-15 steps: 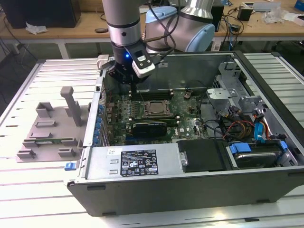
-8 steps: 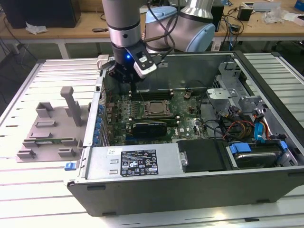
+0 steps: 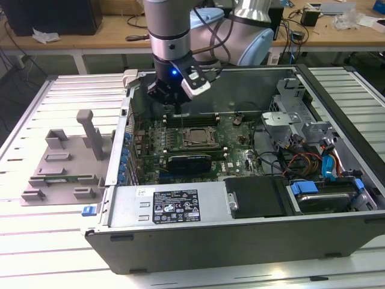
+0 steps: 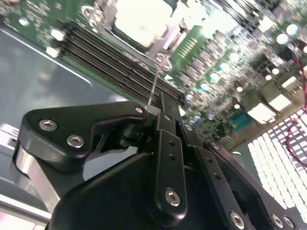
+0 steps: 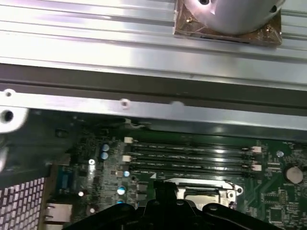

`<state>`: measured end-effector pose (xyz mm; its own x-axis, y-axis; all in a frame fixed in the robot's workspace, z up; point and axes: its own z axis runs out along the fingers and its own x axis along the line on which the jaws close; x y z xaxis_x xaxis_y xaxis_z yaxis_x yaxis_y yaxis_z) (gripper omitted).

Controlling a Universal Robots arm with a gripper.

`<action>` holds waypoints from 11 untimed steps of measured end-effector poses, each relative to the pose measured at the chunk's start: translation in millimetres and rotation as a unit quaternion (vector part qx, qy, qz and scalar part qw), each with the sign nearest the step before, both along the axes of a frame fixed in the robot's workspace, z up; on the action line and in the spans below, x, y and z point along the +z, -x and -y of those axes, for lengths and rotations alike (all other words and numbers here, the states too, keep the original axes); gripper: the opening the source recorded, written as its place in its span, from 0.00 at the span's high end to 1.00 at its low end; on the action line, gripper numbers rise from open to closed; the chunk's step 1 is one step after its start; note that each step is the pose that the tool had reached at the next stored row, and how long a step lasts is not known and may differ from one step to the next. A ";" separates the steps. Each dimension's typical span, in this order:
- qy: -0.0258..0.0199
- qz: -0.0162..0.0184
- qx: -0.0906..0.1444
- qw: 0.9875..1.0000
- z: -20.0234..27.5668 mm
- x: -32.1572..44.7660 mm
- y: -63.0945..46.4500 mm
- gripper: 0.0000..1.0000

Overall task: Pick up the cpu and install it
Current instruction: 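Install the first cpu locking lever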

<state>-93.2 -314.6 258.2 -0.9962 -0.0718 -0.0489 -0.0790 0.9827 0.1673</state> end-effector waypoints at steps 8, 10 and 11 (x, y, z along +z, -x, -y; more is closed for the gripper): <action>0.000 -0.002 0.000 1.000 2.6 -1.0 -25.3 0.89; 0.000 -0.001 0.000 1.000 2.5 -1.7 -25.6 0.89; 0.000 0.000 0.000 1.000 2.5 -2.5 -25.5 0.89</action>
<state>-67.7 -317.2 255.8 -0.9962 -0.0716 -0.0488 -0.0789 0.9827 0.1675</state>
